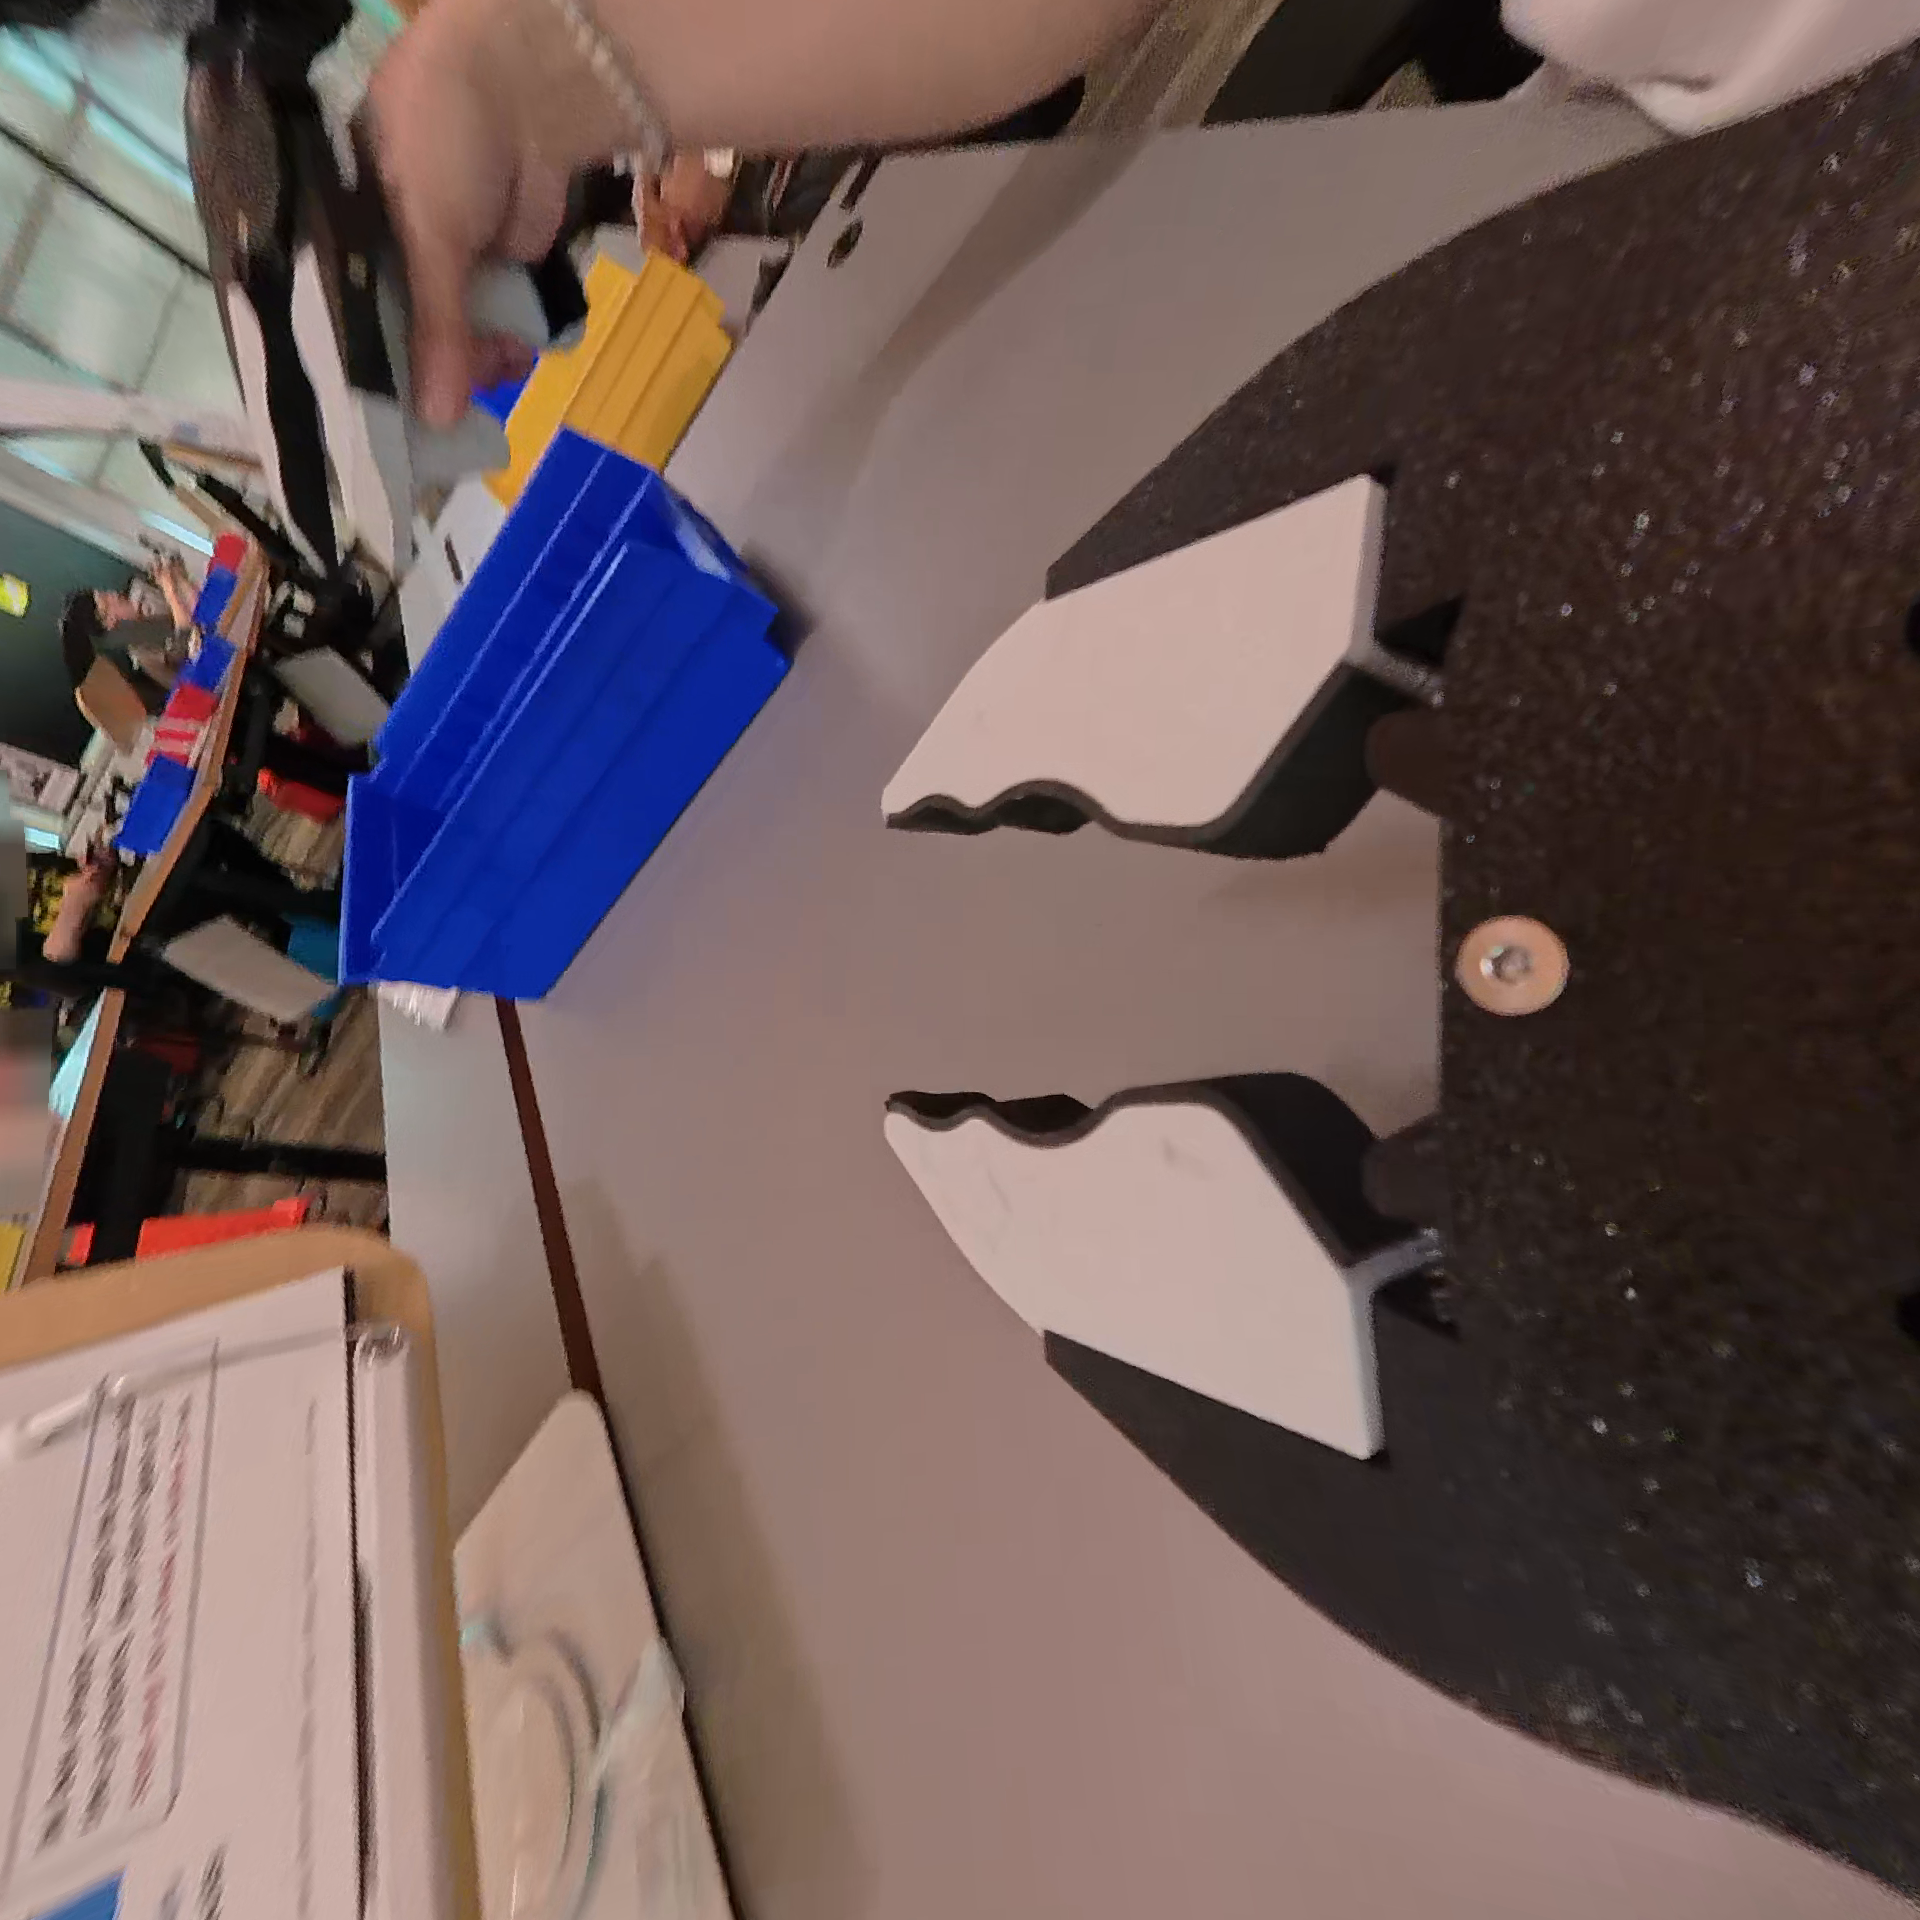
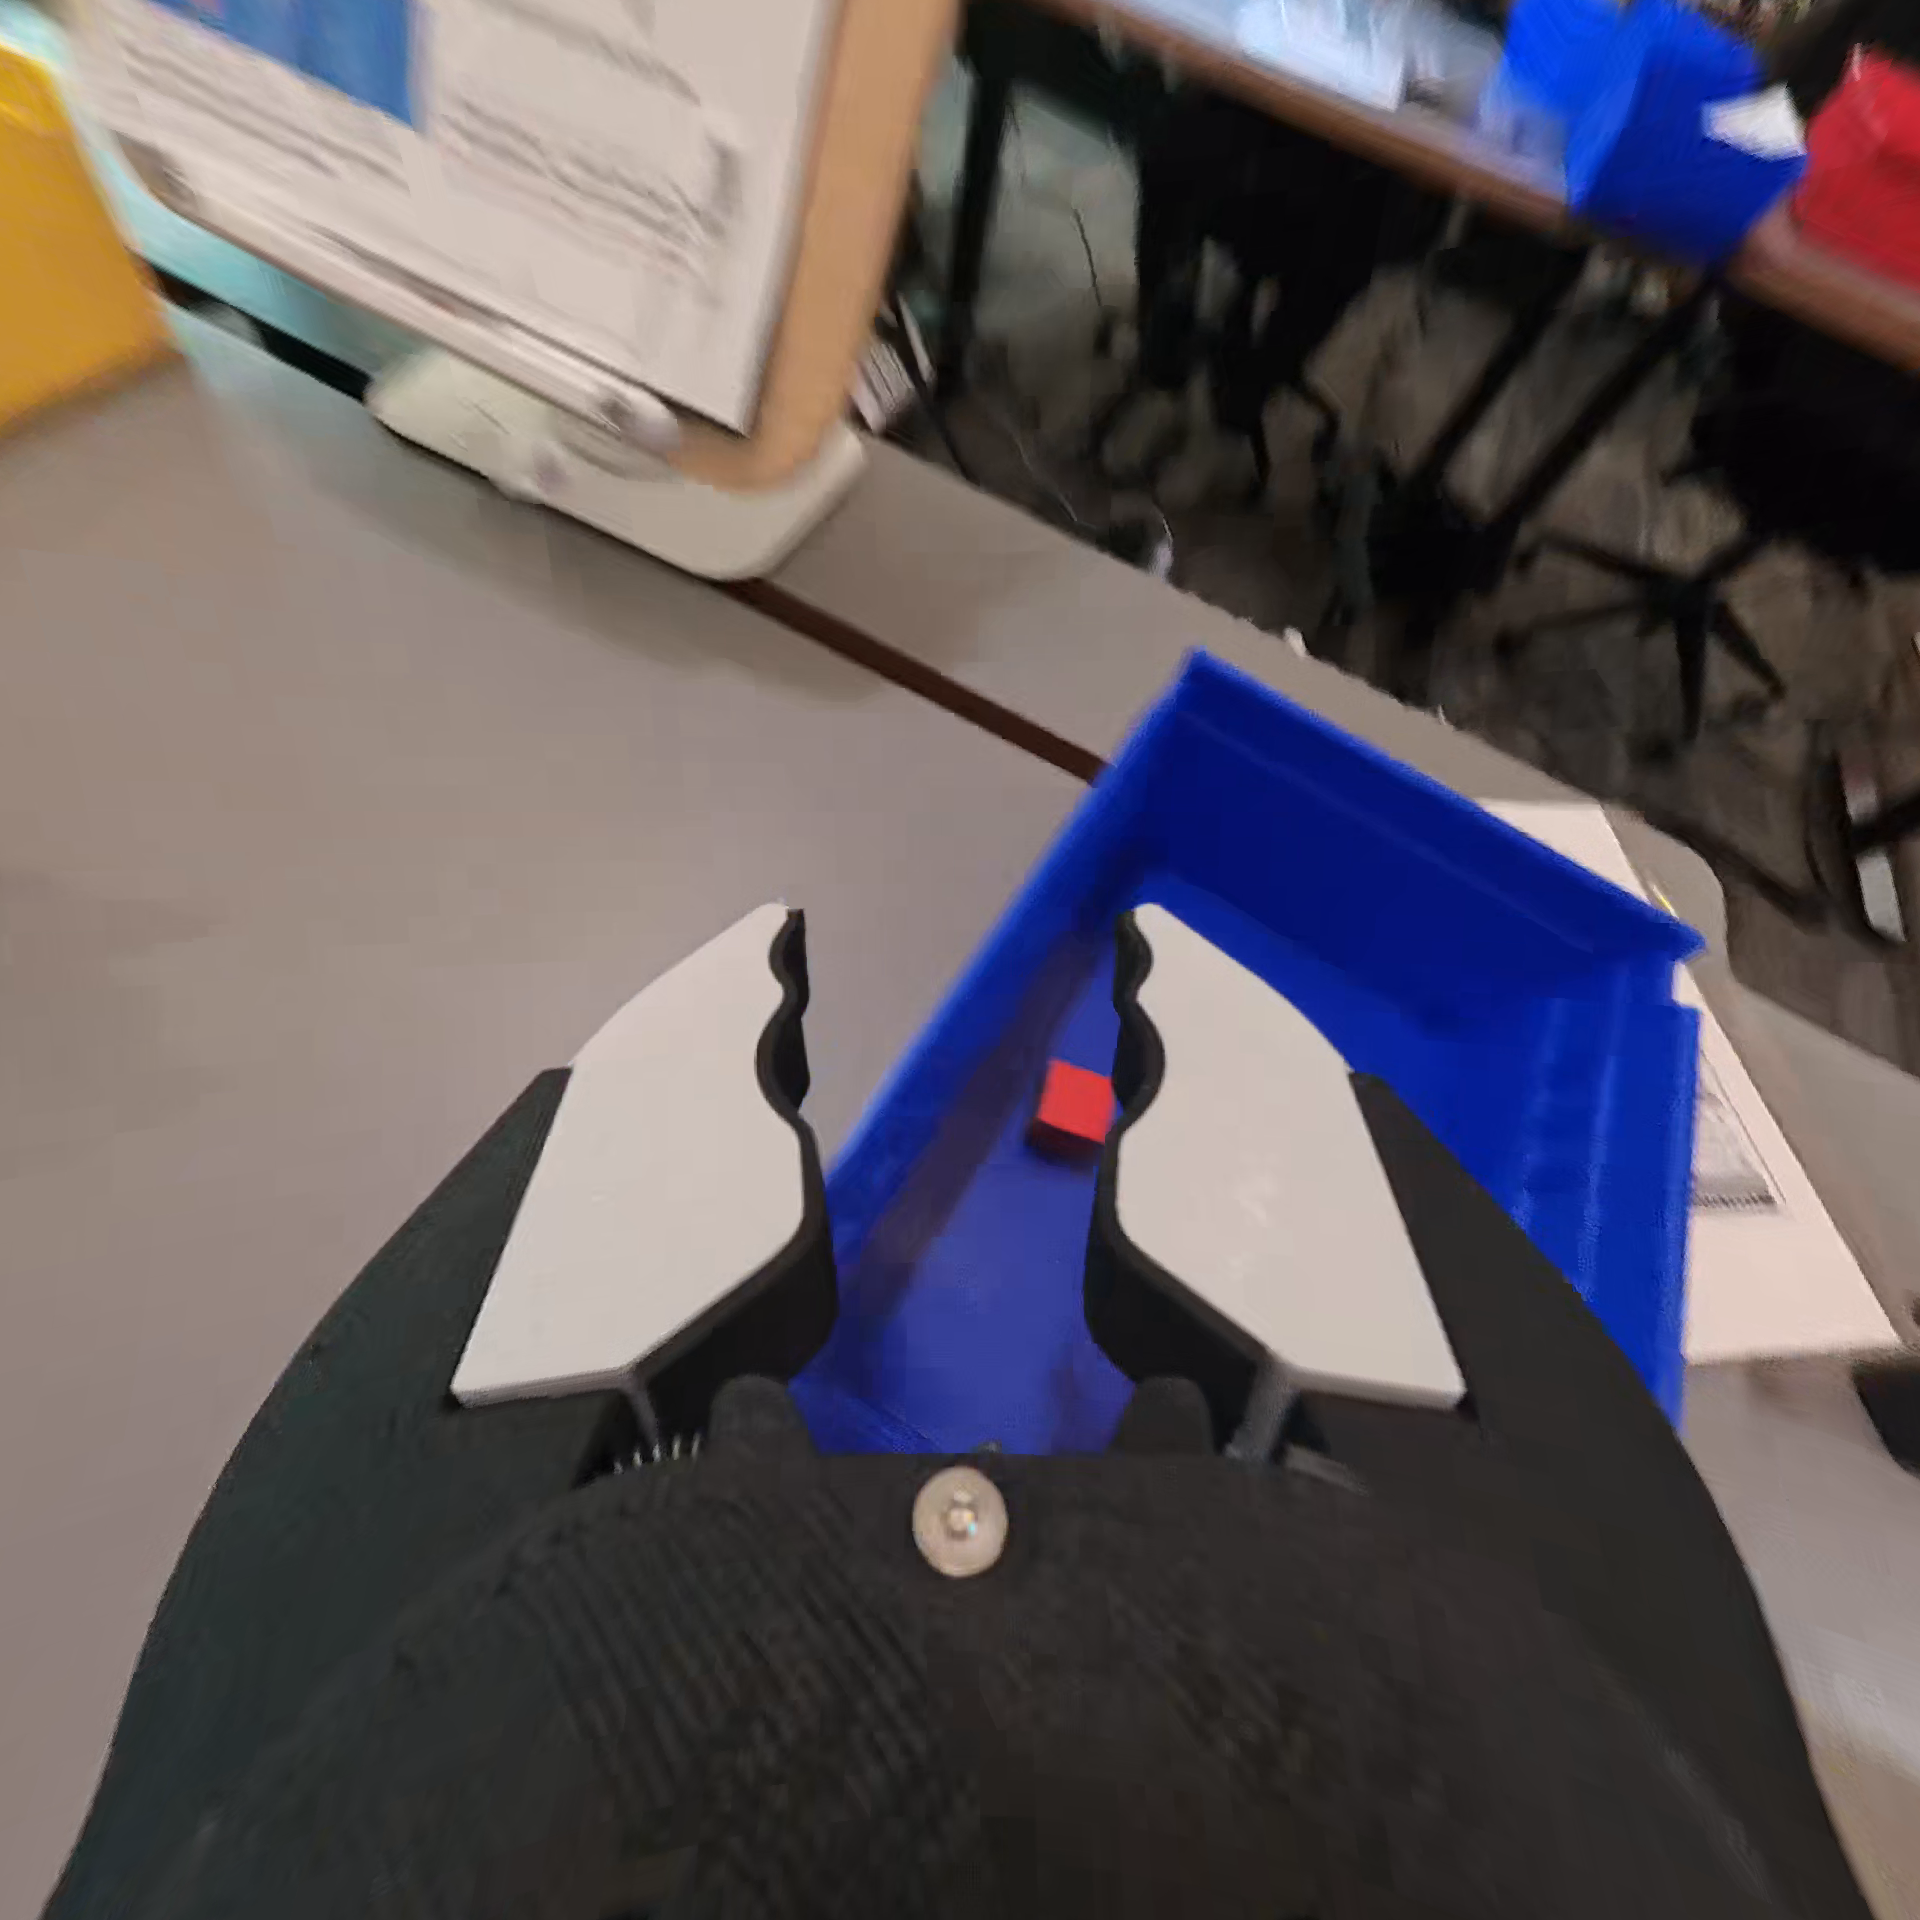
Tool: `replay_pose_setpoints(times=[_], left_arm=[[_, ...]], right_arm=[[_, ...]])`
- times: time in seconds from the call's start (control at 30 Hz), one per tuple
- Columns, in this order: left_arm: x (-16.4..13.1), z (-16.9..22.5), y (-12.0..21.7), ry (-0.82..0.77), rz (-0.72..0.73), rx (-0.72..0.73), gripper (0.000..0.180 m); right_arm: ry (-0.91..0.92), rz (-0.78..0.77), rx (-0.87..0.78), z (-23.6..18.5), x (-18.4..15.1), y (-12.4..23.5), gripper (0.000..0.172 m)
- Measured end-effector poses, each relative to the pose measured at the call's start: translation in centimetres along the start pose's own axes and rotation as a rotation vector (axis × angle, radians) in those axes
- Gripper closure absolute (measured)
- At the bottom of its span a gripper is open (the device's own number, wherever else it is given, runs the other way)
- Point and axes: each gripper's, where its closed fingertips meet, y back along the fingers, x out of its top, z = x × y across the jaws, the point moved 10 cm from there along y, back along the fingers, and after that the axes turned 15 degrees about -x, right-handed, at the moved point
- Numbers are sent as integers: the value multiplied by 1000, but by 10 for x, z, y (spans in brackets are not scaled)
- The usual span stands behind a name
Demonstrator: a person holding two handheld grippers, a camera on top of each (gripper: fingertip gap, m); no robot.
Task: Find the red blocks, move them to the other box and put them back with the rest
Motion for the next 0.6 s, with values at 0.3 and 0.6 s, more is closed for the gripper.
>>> replay_pose_setpoints(times=[0.3,0.6], left_arm=[[40,-32,111,18,-186,389,131],[65,-130,184,324,-442,693,130]], right_arm=[[-59,223,202,-73,-18,47,120],[-63,237,241,-97,-36,45,120]])
